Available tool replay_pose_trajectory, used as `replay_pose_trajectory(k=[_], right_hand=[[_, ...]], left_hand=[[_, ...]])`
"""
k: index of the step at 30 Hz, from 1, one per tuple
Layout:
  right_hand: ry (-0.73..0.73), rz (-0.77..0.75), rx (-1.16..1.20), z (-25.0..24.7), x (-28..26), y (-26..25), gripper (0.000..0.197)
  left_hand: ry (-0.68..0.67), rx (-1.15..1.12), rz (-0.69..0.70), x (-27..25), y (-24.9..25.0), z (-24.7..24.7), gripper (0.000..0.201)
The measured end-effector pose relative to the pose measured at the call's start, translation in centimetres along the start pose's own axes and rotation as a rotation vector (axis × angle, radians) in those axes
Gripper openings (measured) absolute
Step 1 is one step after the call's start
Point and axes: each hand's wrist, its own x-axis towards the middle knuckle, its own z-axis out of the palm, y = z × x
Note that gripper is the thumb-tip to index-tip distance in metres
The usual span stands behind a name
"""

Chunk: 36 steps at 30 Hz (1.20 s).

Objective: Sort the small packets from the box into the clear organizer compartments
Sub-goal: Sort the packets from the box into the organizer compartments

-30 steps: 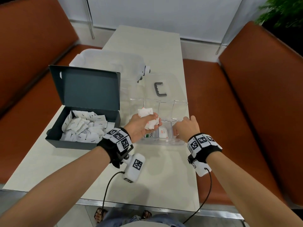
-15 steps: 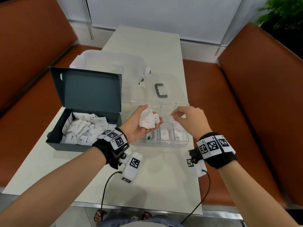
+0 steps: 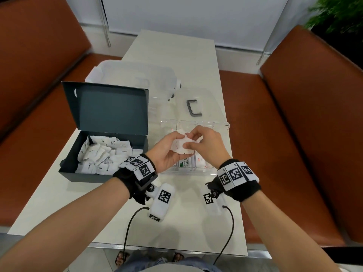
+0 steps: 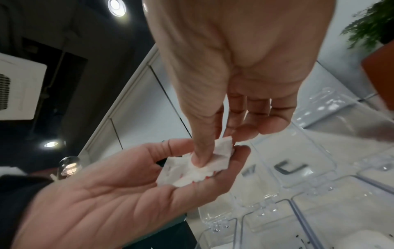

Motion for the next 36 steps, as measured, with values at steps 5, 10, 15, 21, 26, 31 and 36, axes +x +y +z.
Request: replay_pose_trajectory(k=[5,10,15,21,26,31,36], right_hand=[[0.033,0.085,0.105,-0.7,-0.1,0.5,0.015],[0.073,0.131,0.168,-1.1,-0.2,0.5,0.015],[0.093,0.163,0.202,-1.3,-0.4,0.7,0.007],[0.094,0.346,0.339,-2.5,0.0,1.8,0.007],[0.006,0.481,0.101,-1.8,0.2,3.3,0.012],[-0.068,0.433,-0.2,0.4,0.3,3.8,0.015],[-0.054,0.438,-0.308,1.6,0.5,4.1,0.009]], left_hand=[[0.043,0.008,0.001,-0.2,0.1,-0.6,0.026],[0.08,0.046,0.055,-0.4,0.3,-0.8,0.037],[0.085,0.082,0.075,-0.5,0.4,-0.9,0.028],[0.116,0.089,0.089,-0.5,0.4,-1.3,0.025],[0.127,0.08,0.074,-0.5,0.4,-1.7,0.022],[0.101,0.076,0.058,-0.6,0.3,-1.6,0.022],[0.108,0.073,0.055,-0.5,0.1,-1.6,0.024]])
